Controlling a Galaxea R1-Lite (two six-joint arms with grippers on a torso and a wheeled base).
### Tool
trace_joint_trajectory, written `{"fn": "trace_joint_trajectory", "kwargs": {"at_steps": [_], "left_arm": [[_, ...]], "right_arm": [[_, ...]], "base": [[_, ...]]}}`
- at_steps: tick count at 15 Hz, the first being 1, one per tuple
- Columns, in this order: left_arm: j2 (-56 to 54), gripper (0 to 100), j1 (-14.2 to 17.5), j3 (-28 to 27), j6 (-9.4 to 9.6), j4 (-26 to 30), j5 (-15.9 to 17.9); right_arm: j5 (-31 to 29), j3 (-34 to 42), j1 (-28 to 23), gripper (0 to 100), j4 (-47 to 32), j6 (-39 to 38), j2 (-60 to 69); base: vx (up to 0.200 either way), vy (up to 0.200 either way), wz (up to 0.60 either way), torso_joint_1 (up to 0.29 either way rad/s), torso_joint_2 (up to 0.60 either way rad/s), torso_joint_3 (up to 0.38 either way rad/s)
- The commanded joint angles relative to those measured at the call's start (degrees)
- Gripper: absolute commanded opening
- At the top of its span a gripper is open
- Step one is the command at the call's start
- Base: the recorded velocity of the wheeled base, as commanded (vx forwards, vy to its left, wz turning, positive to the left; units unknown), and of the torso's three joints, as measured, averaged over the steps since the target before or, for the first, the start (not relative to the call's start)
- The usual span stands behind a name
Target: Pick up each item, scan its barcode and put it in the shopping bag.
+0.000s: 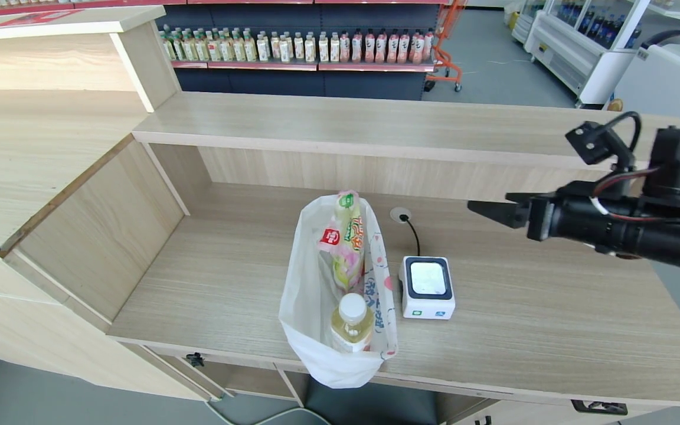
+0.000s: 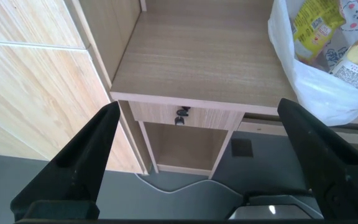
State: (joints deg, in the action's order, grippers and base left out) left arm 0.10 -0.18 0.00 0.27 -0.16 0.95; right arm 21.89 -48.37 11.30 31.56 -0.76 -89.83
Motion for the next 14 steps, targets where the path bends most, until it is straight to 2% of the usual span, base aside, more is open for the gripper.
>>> {"fn": "trace_joint_trajectory", "kwargs": {"at_steps": [1, 4, 10, 13, 14], "left_arm": [[-0.01, 100, 0.01, 0.0, 0.0, -0.02, 0.02], [-0.01, 100, 0.01, 0.0, 0.0, -0.02, 0.02], [-0.01, 100, 0.01, 0.0, 0.0, -0.02, 0.02], [-0.01, 100, 0.01, 0.0, 0.0, -0.02, 0.02], [-0.01, 100, 0.01, 0.0, 0.0, -0.02, 0.02]], "right_arm": [[-4.49, 9.52, -5.76, 100, -4.23, 1.9, 13.81], [-10.38, 14.27, -5.5, 100, -14.95, 1.99, 25.41], [-16.45, 19.98, -5.24, 100, -16.09, 2.07, 36.22], [-18.73, 31.41, -5.41, 100, -16.44, 2.07, 47.91], [-18.64, 32.64, -5.41, 100, -16.71, 1.99, 49.4]], "base": [[0.0, 0.0, 0.0, 0.0, 0.0, 0.0], [0.0, 0.0, 0.0, 0.0, 0.0, 0.0], [0.0, 0.0, 0.0, 0.0, 0.0, 0.0], [0.0, 0.0, 0.0, 0.0, 0.0, 0.0], [0.0, 0.0, 0.0, 0.0, 0.0, 0.0]]}}
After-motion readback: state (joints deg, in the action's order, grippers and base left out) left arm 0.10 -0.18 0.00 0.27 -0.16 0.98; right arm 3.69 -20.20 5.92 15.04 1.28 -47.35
